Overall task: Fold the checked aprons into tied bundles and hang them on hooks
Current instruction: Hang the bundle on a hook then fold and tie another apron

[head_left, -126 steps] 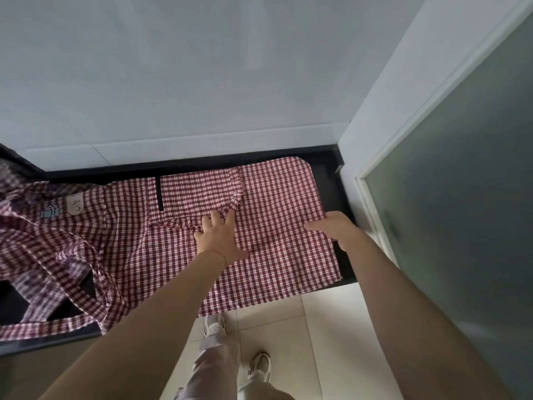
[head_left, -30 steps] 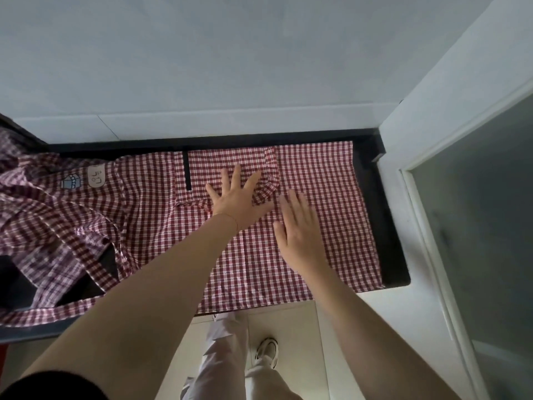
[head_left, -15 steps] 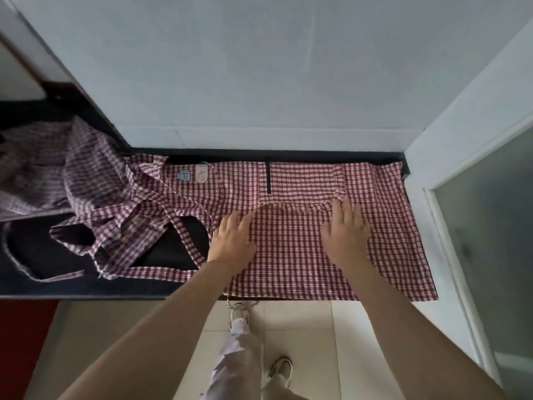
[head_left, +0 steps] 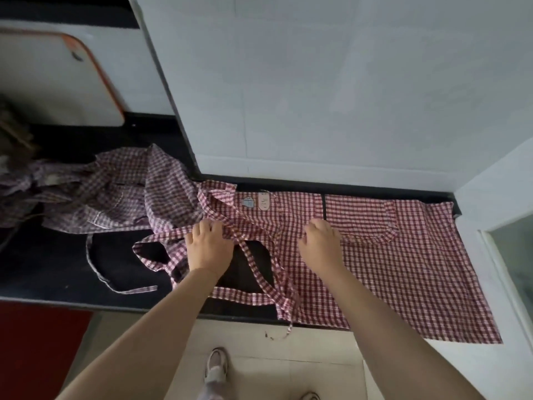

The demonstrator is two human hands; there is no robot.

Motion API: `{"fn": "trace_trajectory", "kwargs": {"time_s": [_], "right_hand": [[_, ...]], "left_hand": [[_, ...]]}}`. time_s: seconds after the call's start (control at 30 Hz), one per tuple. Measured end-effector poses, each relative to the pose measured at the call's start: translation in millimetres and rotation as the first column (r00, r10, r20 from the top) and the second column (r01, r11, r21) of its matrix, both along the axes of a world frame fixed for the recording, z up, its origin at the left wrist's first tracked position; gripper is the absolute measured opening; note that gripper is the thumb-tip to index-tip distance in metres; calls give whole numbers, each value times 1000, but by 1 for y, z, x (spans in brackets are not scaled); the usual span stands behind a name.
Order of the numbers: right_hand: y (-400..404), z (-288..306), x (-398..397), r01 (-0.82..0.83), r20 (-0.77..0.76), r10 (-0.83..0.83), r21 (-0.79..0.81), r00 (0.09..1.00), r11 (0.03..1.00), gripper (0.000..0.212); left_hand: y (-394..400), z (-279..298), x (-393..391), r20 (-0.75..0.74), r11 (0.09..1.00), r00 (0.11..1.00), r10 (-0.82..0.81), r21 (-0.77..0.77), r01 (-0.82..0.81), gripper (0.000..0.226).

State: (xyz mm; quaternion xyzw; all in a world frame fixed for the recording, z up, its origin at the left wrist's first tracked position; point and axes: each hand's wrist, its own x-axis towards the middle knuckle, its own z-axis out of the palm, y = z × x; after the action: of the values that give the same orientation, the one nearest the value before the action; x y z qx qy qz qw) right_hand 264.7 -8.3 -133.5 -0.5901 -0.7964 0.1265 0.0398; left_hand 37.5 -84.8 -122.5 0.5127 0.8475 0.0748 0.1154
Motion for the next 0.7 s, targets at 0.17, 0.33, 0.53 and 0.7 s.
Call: {"fn": "trace_trajectory", "kwargs": {"time_s": [0.17, 0.33, 0.53, 0.7], "right_hand": [[5, 17, -121, 83, -339, -120, -123, 933, 989, 37], [14, 29, -198, 195, -496, -427, -452, 756, 871, 59], [18, 27, -223, 302, -453, -646, -622, 614, 722, 33], [21, 43, -209, 328, -560, -672, -596, 484, 733, 30]], "left_hand": [[8, 2, -70, -5, 979, 1000, 27, -204, -27, 65], [13, 3, -126, -103, 953, 995, -7, -303, -25, 59], [16, 5, -152, -46, 931, 986, -161, -338, 136, 23], [20, 10, -154, 17, 941, 991, -132, -311, 131, 19]]}}
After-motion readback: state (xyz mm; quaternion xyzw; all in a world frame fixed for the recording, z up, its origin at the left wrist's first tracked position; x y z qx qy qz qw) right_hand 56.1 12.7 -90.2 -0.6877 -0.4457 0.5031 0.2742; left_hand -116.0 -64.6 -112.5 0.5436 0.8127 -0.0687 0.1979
